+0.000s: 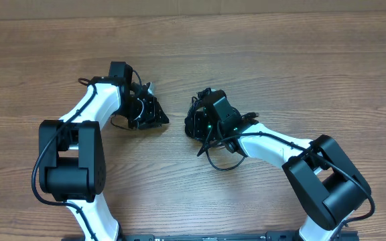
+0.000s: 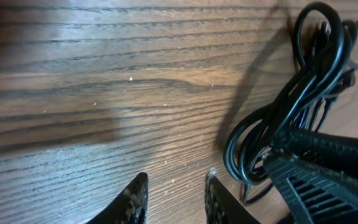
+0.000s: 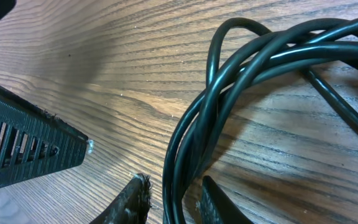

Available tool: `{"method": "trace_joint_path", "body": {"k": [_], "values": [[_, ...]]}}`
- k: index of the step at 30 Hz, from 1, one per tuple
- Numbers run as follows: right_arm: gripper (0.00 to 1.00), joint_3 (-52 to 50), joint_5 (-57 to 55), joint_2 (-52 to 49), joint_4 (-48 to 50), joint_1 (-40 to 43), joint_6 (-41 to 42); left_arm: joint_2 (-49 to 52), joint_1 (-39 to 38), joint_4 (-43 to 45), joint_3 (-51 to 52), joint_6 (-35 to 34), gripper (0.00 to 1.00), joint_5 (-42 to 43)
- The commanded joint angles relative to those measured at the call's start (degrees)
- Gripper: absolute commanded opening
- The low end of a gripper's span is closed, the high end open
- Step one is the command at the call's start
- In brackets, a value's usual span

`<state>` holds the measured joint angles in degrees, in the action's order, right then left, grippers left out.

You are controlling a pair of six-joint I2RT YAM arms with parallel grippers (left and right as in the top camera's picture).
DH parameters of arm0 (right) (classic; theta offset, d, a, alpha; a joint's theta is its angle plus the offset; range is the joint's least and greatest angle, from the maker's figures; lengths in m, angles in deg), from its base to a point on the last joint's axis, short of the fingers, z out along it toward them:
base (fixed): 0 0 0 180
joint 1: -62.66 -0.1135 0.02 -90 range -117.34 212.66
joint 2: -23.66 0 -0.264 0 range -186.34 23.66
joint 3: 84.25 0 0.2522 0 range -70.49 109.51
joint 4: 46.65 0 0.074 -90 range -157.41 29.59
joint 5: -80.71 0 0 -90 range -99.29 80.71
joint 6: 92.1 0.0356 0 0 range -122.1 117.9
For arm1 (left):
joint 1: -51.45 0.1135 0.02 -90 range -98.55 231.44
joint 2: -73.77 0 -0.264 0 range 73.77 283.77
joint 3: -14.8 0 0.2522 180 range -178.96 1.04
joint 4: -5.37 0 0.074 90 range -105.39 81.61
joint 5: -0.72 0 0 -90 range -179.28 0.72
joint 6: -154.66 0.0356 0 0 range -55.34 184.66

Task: Untangle cables

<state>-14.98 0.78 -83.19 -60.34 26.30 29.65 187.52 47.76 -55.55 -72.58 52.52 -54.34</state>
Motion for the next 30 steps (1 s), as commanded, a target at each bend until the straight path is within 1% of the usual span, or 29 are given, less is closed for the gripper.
{"method": "trace_joint_path", "body": {"k": [1,4,5,6,7,8,9,10,12,14,16,19,23,24,26,30], "values": [[0.26,0.7,-0.66,-1.44,0.85,0.31,-0.09,-0.92,-0.26,0.22,0.42,-2.95,0.33,0.5],[0.24,0.7,-0.61,-2.78,2.36,0.31,-0.11,-0.92,-0.26,0.09,0.42,-2.86,0.35,0.48],[0.2,0.7,-0.61,-3.23,2.91,0.31,-0.11,-0.92,-0.26,0.0,0.42,-2.89,0.36,0.5],[0.13,0.7,-0.59,-3.26,3.21,0.33,-0.09,-0.92,-0.26,-0.07,0.42,-2.86,0.36,0.5],[0.07,0.72,-0.57,-3.23,3.37,0.31,-0.09,-0.92,-0.26,-0.17,0.42,-2.84,0.36,0.5],[0.04,0.74,-0.52,-3.1,3.52,0.31,-0.09,-0.92,-0.26,-0.24,0.42,-2.73,0.36,0.55],[0.04,0.76,0.07,-2.75,3.52,0.33,-0.09,-0.94,-0.2,-0.63,0.42,-1.9,0.43,1.49],[0.04,0.76,0.33,-2.38,3.45,0.33,-0.09,-0.94,0.13,-0.79,0.42,-1.31,0.45,2.97],[0.04,0.76,0.63,-1.36,3.3,0.35,-0.09,-0.92,1.01,-0.79,0.42,0.63,0.45,6.8],[0.04,0.79,2.21,0.0,3.43,0.5,-0.07,-0.92,1.49,-0.79,0.42,1.7,0.45,8.87],[0.04,0.79,4.52,1.2,4.13,0.76,0.13,-0.92,1.53,-0.83,0.42,1.92,0.47,9.53],[0.04,0.79,6.91,2.08,4.52,1.77,3.5,-0.92,1.51,-0.83,0.42,1.88,0.47,9.57],[0.04,0.76,14.1,2.08,5.05,4.28,4.24,-0.92,1.42,-0.85,0.42,1.88,0.46,10.84],[0.04,0.76,18.69,2.08,5.35,6.08,4.55,-0.92,1.29,-0.9,0.42,1.88,0.44,13.09],[0.04,0.76,21.53,2.08,5.53,7.74,6.23,-0.92,0.98,-0.81,0.42,1.86,0.43,15.06],[0.04,0.76,27.26,2.08,6.1,10.45,7.5,-0.92,0.28,0.31,0.42,1.84,0.46,19.12]]}}
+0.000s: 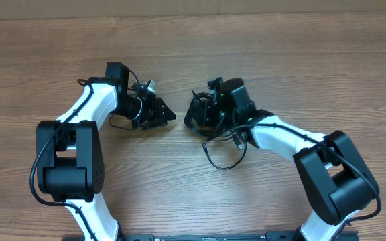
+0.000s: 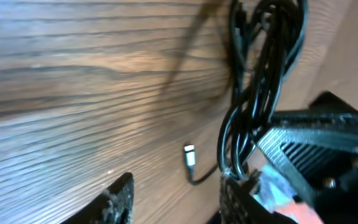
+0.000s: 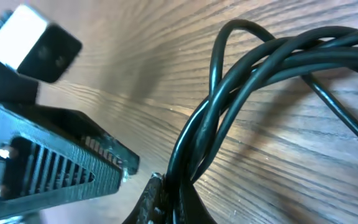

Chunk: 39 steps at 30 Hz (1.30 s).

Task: Untangle cables

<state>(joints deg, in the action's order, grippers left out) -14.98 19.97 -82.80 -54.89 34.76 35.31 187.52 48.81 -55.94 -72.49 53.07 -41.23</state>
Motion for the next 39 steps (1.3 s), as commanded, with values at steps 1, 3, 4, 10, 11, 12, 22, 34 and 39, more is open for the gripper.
{"method": "trace_joint_path", "body": {"k": [1,3,4,10,11,12,22,34,39], "values": [[0.04,0.76,9.35,1.68,0.74,2.34,2.05,-0.92,-0.98,1.14,0.33,1.27,0.46,7.39],[0.04,0.76,10.67,1.68,1.2,2.54,3.37,-0.92,-1.53,2.27,0.33,0.24,0.45,9.03],[0.04,0.76,11.28,1.68,1.84,2.54,3.56,-0.92,-1.86,2.8,0.33,-1.29,0.45,8.98],[0.04,0.76,13.4,1.68,6.1,2.6,9.35,-0.92,-3.5,4.63,0.33,-9.2,0.4,8.55],[0.04,0.76,13.22,1.68,6.14,2.64,10.23,-0.92,-3.63,4.72,0.33,-9.2,0.35,7.06],[0.04,0.76,12.61,1.66,5.01,2.69,10.29,-0.92,-3.67,4.28,0.33,-9.22,0.33,2.01],[0.17,0.72,-9.9,0.39,-1.18,-2.25,7.19,-0.92,-3.67,0.5,0.33,-9.16,0.34,-32.0],[0.22,0.72,-29.79,-1.9,0.02,-10.51,-1.95,-0.92,-3.82,-0.87,0.33,-7.67,0.29,-31.52],[0.21,0.72,-29.2,-5.77,3.15,-11.72,-1.92,-0.92,-3.82,-0.92,0.33,-7.67,0.29,-31.36]]}}
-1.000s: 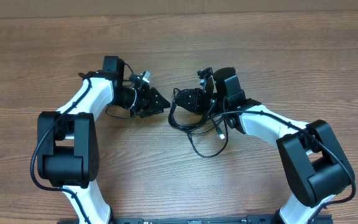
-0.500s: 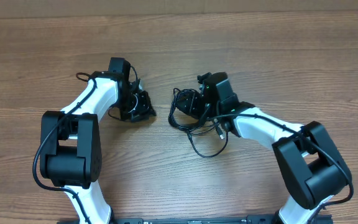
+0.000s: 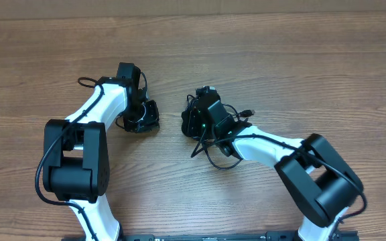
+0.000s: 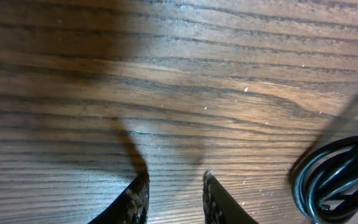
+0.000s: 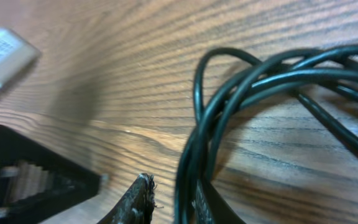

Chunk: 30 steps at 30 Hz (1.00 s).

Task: Untangle cables

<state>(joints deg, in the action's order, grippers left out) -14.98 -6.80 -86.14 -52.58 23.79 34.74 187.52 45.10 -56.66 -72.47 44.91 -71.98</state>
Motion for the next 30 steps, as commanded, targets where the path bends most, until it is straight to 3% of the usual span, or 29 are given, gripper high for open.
{"method": "trace_joint_path", "body": {"k": [1,11,16,26,30], "values": [[0.21,0.72,-2.43,-2.97,1.18,-0.76,-1.36,-0.92,-0.11,-0.15,0.31,0.48,0.29,-0.15],[0.11,0.74,2.8,-2.95,3.74,-0.74,-1.36,-0.92,-0.13,0.07,0.31,1.31,0.28,2.29],[0.12,0.72,3.17,-2.82,3.3,-0.74,-1.36,-0.92,-0.11,0.07,0.31,4.17,0.29,6.38],[0.13,0.72,2.58,-3.28,0.83,-0.76,-1.38,-0.92,-0.11,0.04,0.31,4.33,0.29,6.64],[0.08,0.72,2.89,-3.52,-0.13,-0.76,-1.33,-0.92,-0.11,-0.39,0.31,4.35,0.29,7.87]]}}
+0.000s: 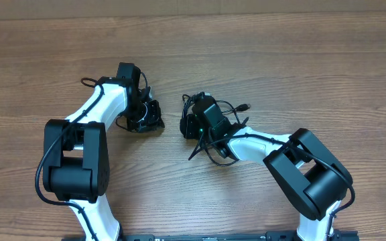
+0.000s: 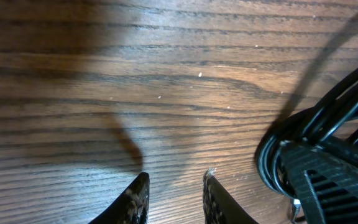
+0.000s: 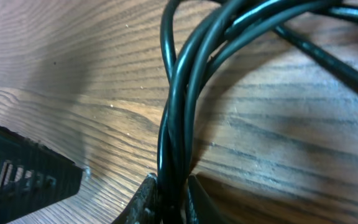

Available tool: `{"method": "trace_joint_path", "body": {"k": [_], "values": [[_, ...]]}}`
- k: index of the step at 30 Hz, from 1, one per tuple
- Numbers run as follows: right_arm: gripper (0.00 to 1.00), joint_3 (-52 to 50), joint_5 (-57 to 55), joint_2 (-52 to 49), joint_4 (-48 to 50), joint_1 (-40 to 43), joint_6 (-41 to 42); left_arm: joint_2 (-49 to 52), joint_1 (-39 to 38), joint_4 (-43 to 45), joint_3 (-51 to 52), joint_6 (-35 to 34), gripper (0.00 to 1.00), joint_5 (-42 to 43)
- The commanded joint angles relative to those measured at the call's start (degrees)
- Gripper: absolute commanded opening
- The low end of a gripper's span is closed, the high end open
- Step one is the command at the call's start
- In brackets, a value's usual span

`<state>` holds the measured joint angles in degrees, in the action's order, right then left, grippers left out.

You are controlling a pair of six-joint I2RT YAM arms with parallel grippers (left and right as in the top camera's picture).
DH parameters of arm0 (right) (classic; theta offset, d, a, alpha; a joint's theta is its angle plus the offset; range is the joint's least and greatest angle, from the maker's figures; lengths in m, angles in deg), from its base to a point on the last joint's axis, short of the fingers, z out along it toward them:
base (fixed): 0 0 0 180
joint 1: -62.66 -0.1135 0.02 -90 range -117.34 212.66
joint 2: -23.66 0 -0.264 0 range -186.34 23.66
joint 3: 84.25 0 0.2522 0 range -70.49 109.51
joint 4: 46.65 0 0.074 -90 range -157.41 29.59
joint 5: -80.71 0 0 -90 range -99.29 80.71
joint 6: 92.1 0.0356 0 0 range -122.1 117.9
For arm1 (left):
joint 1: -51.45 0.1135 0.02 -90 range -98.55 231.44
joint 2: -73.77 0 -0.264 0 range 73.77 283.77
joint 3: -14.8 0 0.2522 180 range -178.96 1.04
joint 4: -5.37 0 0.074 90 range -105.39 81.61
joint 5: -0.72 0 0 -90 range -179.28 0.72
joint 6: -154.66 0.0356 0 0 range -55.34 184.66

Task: Untangle cables

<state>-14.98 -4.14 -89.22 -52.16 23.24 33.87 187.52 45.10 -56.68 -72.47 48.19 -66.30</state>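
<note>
A bundle of black cables (image 3: 180, 106) lies on the wooden table (image 1: 300, 60), right of centre in the overhead view, with one plug end (image 1: 245, 107) sticking out. My right gripper (image 3: 169, 184) is shut on several strands of it, and it sits at the bundle's left side (image 1: 187, 126). My left gripper (image 2: 174, 182) is open just above bare wood with nothing between its fingers, a little left of the bundle (image 2: 284, 140). It stands facing the right gripper (image 1: 157, 122).
The ribbed black side of the right gripper (image 2: 337, 180) shows close at the right in the left wrist view. The left gripper's ribbed side (image 3: 17, 180) shows at the lower left in the right wrist view. Wooden tabletop lies all around.
My right gripper's fingers, slightly apart around the strands a second ago, are now pressed tight on them. The left gripper is nearer the bundle, which fills more of its view.
My right gripper was open around the bundle's strands while the left stood open close by. Then the right was shut on the strands farther back and the left was opened wider. Then the right's fingers were apart again. Now they are shut on the strands.
</note>
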Motion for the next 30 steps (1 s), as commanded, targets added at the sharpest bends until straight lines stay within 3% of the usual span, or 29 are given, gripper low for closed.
{"method": "trace_joint_path", "body": {"k": [1,10,20,25,30], "values": [[0.06,0.72,1.01,-0.39,-0.63,-0.22,-0.48,-0.92,-0.11,-0.52,0.31,1.05,0.29,2.23],[0.04,0.79,4.17,0.42,-0.31,0.07,0.2,-0.92,0.0,-1.16,0.31,2.36,0.32,7.5],[0.04,0.74,26.62,4.87,3.43,8.28,9.27,-0.92,0.0,-1.38,0.31,4.07,0.36,17.86],[0.04,0.72,31.1,4.87,3.39,10.43,10.73,-0.92,0.0,-0.98,0.31,3.98,0.36,19.67],[0.04,0.72,31.23,4.87,3.43,10.56,10.84,-0.92,0.02,0.68,0.31,4.04,0.38,27.91]]}}
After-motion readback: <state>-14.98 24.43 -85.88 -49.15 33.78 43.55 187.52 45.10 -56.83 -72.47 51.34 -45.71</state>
